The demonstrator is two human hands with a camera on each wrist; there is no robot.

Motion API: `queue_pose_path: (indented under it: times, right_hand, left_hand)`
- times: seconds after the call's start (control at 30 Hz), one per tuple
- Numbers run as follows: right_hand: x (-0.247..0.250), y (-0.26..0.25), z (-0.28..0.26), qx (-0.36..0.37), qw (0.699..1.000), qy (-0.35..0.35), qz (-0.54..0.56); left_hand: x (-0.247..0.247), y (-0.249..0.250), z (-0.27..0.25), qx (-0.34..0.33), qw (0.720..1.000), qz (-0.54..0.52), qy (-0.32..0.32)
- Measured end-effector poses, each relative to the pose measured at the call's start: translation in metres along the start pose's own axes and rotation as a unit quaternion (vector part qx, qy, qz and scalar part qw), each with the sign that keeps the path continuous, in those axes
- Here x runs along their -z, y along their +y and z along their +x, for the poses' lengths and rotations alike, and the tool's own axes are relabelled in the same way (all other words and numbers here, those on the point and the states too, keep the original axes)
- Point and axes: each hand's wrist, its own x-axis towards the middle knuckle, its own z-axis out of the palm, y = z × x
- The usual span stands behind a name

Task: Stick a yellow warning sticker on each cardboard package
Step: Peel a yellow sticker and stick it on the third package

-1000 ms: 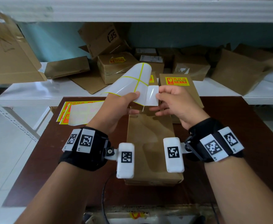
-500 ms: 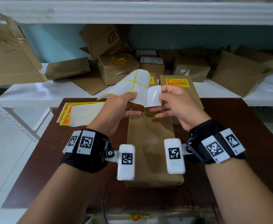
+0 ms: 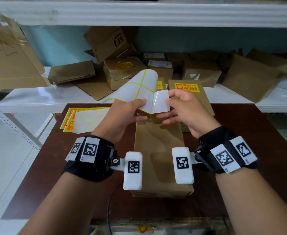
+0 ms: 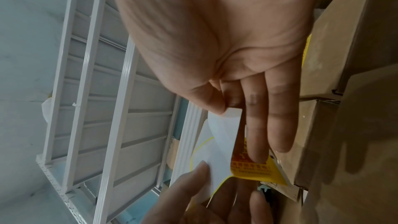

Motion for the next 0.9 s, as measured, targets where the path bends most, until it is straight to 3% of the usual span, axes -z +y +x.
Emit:
queue_pose_path:
  times: [0.9]
  right_hand:
    - [0.010, 0.003, 0.002, -0.025, 0.998, 0.008, 0.063]
  left_hand:
    - [0.013, 0.002, 0.007, 0.024, 0.996, -0.085, 0.007]
